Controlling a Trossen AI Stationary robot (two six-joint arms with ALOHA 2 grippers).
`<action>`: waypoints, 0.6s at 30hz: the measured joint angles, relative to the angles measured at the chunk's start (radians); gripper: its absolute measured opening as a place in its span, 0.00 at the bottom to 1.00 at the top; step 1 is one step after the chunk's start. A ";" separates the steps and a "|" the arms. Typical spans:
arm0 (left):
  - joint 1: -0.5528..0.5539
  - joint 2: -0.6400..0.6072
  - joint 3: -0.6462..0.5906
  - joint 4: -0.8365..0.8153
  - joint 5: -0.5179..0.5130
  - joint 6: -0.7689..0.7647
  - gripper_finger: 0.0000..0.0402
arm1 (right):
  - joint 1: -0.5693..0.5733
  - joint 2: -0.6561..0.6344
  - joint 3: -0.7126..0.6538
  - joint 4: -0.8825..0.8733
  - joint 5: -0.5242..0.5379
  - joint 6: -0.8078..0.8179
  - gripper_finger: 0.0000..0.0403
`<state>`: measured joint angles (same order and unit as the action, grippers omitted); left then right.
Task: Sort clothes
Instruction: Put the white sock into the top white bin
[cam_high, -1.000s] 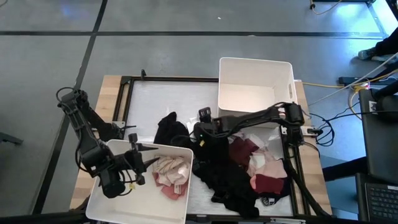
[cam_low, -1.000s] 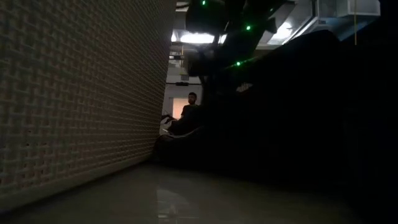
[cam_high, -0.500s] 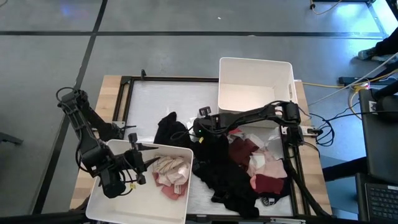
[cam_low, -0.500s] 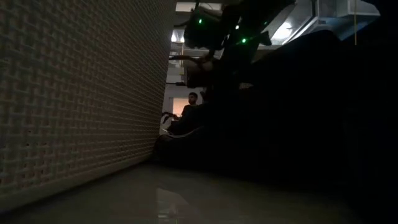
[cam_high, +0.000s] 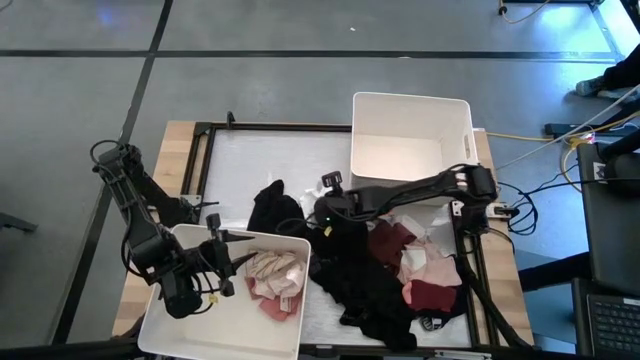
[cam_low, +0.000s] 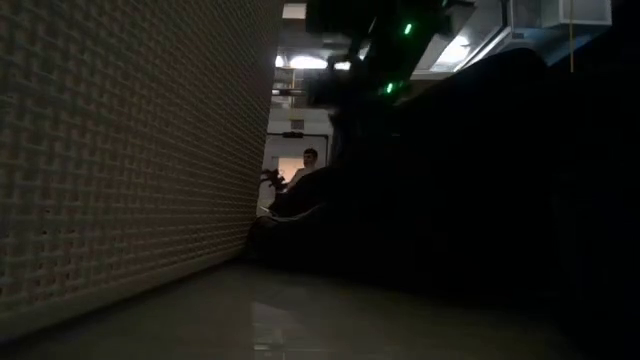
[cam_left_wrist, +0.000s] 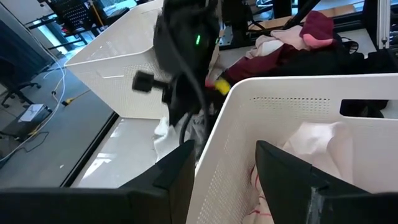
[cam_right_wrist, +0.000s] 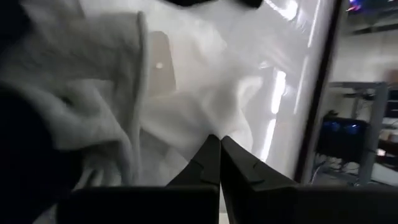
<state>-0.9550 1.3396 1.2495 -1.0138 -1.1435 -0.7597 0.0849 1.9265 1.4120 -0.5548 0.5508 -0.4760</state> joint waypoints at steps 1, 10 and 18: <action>0.000 0.000 0.000 0.000 0.000 0.000 0.39 | 0.009 -0.023 0.000 -0.007 0.010 0.002 0.01; 0.000 0.000 0.000 0.000 0.001 0.000 0.39 | 0.062 -0.225 0.000 -0.024 0.115 0.004 0.01; 0.000 0.000 0.000 0.000 -0.011 -0.018 0.39 | 0.059 -0.408 0.000 -0.020 0.176 -0.001 0.01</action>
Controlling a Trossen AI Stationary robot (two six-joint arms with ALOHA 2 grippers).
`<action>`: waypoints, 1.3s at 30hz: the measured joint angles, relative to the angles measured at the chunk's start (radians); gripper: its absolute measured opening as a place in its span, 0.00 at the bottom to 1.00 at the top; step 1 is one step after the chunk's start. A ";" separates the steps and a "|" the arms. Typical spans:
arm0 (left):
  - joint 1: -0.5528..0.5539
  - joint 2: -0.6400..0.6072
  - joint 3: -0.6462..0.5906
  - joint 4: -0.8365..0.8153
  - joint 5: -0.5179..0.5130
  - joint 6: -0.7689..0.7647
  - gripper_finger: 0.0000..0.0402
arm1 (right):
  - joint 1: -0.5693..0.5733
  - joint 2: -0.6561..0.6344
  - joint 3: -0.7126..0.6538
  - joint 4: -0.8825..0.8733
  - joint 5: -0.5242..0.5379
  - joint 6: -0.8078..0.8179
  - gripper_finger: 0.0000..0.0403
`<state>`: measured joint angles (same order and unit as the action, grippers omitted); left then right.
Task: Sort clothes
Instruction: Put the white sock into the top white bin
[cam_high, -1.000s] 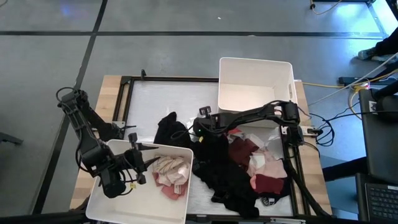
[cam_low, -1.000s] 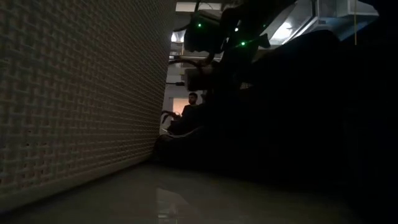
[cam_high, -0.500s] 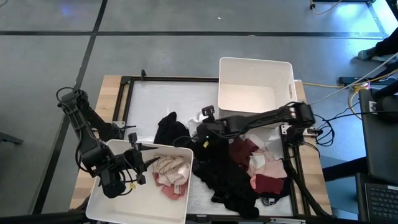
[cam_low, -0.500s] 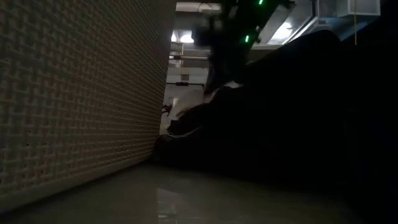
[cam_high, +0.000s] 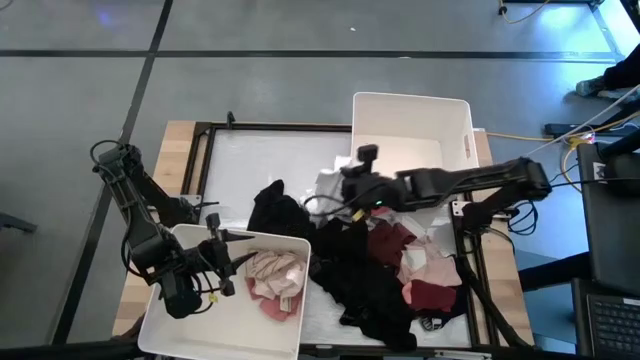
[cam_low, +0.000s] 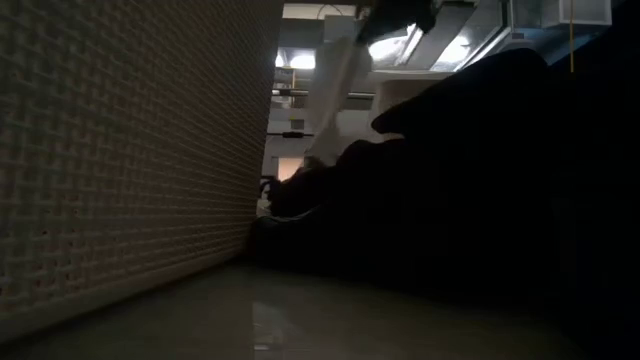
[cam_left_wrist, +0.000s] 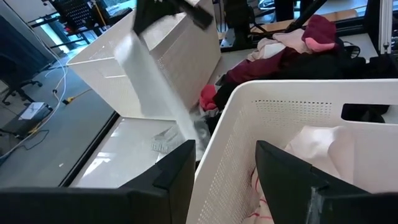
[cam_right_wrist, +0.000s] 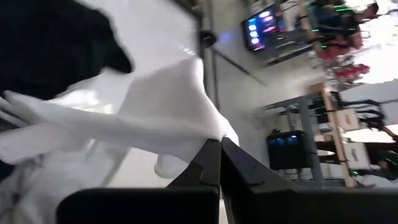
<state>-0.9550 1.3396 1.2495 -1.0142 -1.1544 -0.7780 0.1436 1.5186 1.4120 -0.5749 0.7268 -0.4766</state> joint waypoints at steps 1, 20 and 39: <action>0.000 0.000 0.000 0.000 -0.001 -0.001 0.39 | 0.000 -0.023 0.000 0.000 0.009 0.000 0.01; 0.000 0.000 0.000 0.001 -0.011 -0.007 0.39 | -0.012 -0.451 0.001 -0.143 0.321 -0.015 0.01; 0.000 0.000 0.000 0.000 -0.037 -0.007 0.39 | -0.454 -0.497 -0.203 -0.408 0.111 0.379 0.01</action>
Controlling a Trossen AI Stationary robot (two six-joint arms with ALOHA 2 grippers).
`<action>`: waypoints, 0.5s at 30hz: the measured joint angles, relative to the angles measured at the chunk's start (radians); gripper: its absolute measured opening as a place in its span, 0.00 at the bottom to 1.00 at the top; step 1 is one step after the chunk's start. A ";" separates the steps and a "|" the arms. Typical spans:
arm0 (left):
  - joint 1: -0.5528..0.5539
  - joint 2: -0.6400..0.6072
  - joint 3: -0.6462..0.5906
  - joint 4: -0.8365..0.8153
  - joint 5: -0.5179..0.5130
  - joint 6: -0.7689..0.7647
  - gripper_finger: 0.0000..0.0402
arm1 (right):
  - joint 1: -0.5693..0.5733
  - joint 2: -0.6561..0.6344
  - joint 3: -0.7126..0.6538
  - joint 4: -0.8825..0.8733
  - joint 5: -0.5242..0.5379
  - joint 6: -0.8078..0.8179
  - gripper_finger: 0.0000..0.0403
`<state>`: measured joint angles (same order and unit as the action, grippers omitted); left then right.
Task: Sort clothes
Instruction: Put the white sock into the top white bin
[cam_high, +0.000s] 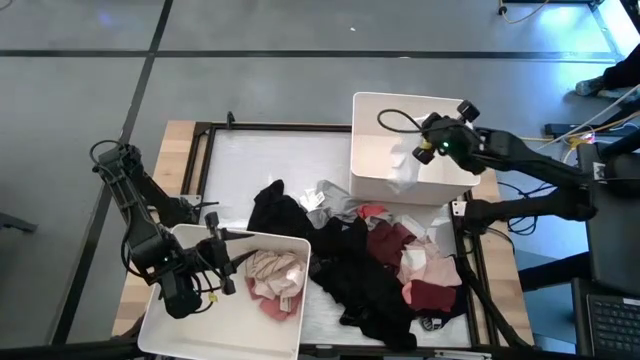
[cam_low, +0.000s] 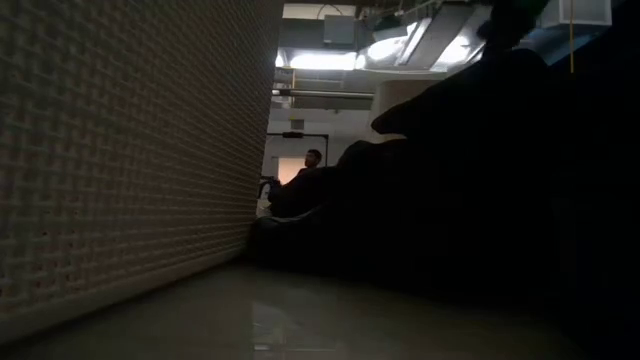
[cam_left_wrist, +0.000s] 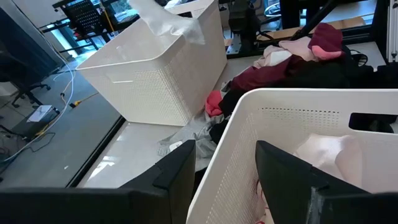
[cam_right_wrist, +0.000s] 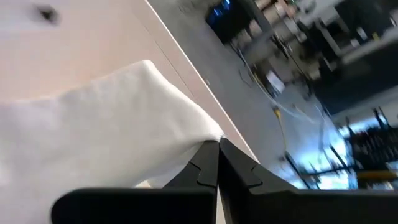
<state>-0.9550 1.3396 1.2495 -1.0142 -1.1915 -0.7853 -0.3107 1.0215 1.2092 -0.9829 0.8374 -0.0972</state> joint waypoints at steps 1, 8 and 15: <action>0.000 0.000 0.000 0.000 0.000 0.000 0.39 | -0.024 0.000 -0.023 0.020 -0.001 -0.006 0.01; 0.000 0.000 0.000 0.000 0.000 0.000 0.39 | -0.175 0.011 -0.164 0.170 -0.126 -0.012 0.01; 0.000 0.000 0.000 -0.001 0.000 0.000 0.39 | -0.289 0.094 -0.232 0.197 -0.231 0.126 0.01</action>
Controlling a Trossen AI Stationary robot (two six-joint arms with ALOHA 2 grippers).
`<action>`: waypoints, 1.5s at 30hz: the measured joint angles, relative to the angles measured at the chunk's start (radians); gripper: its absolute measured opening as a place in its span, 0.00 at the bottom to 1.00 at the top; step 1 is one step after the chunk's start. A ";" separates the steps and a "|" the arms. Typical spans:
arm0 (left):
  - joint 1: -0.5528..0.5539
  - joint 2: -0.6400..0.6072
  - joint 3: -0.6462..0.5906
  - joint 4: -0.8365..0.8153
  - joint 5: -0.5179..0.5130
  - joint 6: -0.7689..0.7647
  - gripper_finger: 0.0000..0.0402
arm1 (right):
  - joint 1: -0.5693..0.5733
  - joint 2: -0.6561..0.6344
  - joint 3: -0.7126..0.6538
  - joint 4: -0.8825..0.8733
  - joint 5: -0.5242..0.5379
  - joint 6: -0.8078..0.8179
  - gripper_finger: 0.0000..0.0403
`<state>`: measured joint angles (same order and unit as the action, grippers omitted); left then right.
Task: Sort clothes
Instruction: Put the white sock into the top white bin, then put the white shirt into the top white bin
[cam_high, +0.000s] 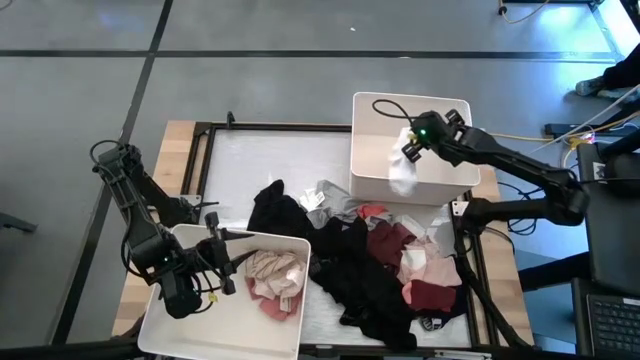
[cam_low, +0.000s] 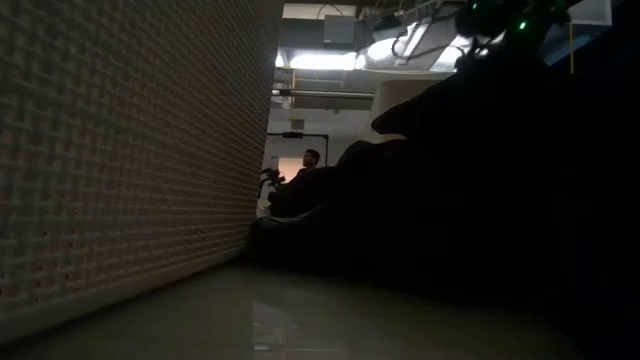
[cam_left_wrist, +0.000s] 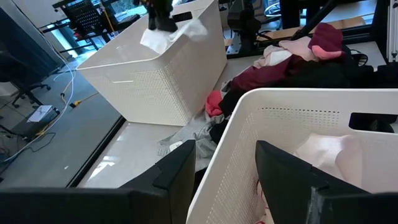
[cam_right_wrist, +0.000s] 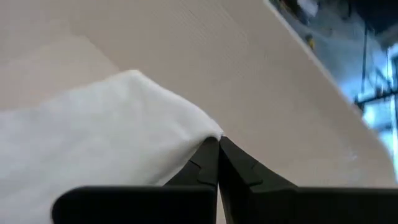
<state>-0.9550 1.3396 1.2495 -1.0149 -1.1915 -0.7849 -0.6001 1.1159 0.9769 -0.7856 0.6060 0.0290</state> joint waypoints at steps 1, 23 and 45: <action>0.000 0.000 0.000 0.000 0.000 0.000 0.39 | -0.008 0.014 -0.004 -0.001 0.009 0.011 0.02; 0.000 0.000 0.000 0.000 0.000 0.000 0.39 | 0.021 -0.074 0.225 -0.355 -0.464 0.085 0.56; 0.193 0.005 -0.134 0.079 0.006 -0.008 0.39 | 0.932 -0.086 0.218 -0.262 -0.389 0.498 0.56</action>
<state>-0.7617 1.3441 1.1151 -0.9359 -1.1858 -0.7924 0.3322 1.0302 1.1954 -1.0474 0.2173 0.5271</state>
